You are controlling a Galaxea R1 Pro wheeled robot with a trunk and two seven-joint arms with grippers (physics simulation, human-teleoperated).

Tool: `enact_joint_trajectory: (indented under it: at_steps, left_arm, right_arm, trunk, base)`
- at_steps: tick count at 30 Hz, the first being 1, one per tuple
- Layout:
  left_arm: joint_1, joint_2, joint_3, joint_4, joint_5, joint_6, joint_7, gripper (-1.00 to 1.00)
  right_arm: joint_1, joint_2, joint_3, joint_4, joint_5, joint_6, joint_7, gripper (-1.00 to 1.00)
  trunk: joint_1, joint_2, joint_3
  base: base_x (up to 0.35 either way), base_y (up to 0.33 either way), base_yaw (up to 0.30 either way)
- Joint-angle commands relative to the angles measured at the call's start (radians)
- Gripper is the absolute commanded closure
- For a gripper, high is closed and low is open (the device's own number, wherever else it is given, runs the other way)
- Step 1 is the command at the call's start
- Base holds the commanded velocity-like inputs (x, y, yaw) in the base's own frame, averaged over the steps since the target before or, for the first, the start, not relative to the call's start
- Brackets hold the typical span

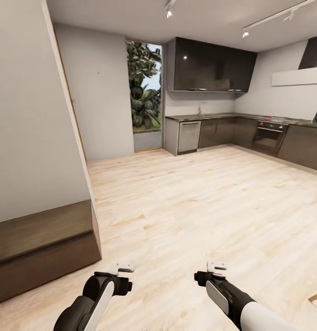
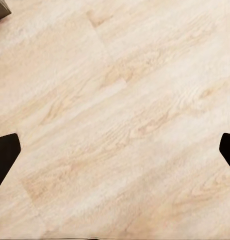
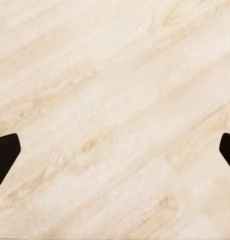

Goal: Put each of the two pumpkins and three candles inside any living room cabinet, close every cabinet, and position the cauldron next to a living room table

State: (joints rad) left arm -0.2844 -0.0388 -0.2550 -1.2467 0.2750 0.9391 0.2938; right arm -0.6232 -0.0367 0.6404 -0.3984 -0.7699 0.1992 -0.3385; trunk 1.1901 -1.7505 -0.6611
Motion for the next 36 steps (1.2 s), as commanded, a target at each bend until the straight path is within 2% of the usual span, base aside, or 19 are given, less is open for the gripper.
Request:
enact_joint_trajectory:
  at_steps: [1,23,36]
  left_arm:
    - [-0.001,0.0,-0.001,0.0,0.01,0.003,0.01,-1.0]
    - [-0.001,0.0,-0.001,0.0,0.01,0.003,0.01,-1.0]
    - [-0.001,0.001,-0.001,-0.001,0.01,0.003,0.01,-1.0]
  right_arm:
    - [-0.001,-0.002,0.008,-0.004,-0.006,0.005,-0.008,-1.0]
    - [0.0,-0.002,0.013,-0.004,-0.006,0.004,-0.008,-1.0]
    - [-0.001,-0.003,0.013,-0.004,-0.006,0.002,-0.008,-1.0]
  trunk:
    - [0.0,-0.001,-0.001]
    - [0.0,-0.001,-0.001]
    - [0.0,-0.001,-0.001]
  base:
    - [-0.077,0.0,0.284]
    - [-0.073,0.002,0.284]
    - [-0.072,0.146,0.251]
